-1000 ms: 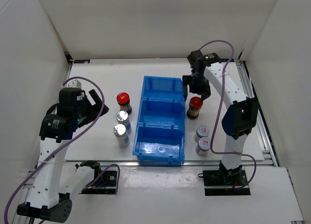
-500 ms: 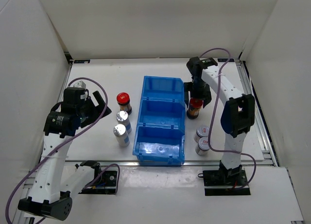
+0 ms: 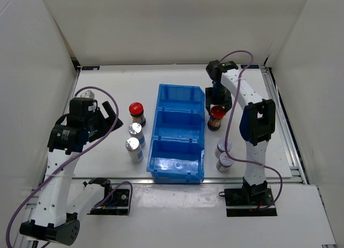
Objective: Organize the condiment bottles
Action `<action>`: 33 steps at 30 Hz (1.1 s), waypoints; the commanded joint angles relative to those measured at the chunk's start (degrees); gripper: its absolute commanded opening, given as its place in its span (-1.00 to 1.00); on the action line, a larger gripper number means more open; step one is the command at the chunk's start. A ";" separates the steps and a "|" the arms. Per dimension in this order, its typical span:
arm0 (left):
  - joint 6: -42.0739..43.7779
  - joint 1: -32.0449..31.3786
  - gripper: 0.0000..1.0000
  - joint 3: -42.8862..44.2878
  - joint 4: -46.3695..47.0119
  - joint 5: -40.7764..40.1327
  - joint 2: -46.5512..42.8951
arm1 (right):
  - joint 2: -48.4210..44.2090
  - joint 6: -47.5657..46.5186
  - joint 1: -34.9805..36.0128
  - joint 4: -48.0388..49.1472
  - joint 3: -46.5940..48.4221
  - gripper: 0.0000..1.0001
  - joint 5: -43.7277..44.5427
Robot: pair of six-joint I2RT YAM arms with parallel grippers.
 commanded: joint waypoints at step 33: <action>2.51 -0.13 0.98 -0.41 -0.81 -0.70 -1.41 | 14.05 -1.79 5.17 -17.88 55.20 -1.00 -0.67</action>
